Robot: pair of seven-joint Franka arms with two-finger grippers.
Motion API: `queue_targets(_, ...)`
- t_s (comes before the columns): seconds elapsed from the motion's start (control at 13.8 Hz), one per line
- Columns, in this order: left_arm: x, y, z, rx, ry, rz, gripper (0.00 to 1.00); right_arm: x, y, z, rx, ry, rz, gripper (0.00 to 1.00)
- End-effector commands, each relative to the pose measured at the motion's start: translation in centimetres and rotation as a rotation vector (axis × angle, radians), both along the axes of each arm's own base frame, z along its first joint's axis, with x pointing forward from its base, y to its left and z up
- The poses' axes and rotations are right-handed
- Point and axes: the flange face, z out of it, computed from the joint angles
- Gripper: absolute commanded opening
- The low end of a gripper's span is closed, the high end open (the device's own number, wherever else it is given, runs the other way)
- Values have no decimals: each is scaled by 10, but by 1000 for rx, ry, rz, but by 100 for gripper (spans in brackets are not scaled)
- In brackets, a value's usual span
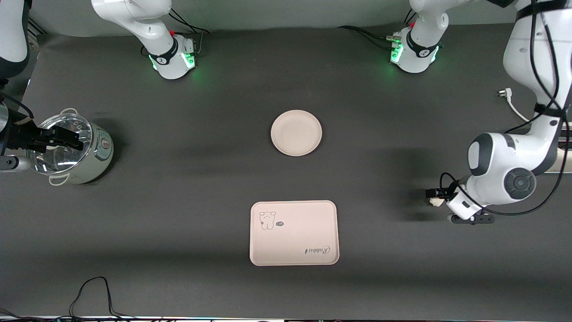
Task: Place bun in plate and plate on tray
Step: 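Lower the left gripper onto the white bun and grasp it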
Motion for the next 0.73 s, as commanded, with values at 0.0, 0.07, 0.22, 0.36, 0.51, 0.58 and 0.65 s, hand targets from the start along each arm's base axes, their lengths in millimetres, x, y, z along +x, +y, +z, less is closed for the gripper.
queue_targets(0.0, -1, 1, -17, 5, -4, 10, 99, -2, 0, 2, 7, -5, -20, 100)
queue_targets(0.07, 0, -1, -17, 13, -6, 2, 98, -2, 0, 2, 7, -5, -20, 100)
queue_targets(0.22, -1, -2, -19, 15, -3, 0, 97, -2, 0, 2, 7, -5, -18, 100)
queue_targets(0.36, -2, -1, -22, 15, 1, 1, 88, -3, 0, 3, 7, -6, -18, 100)
queue_targets(0.51, -1, -1, -21, 15, -1, 1, 66, -3, 0, 3, 7, -6, -17, 100)
queue_targets(0.58, -1, -3, -21, 15, -1, -2, 53, -3, 0, 3, 7, -5, -17, 100)
queue_targets(0.65, -1, -4, -19, 18, -1, -3, 44, -3, 0, 3, 7, -6, -17, 100)
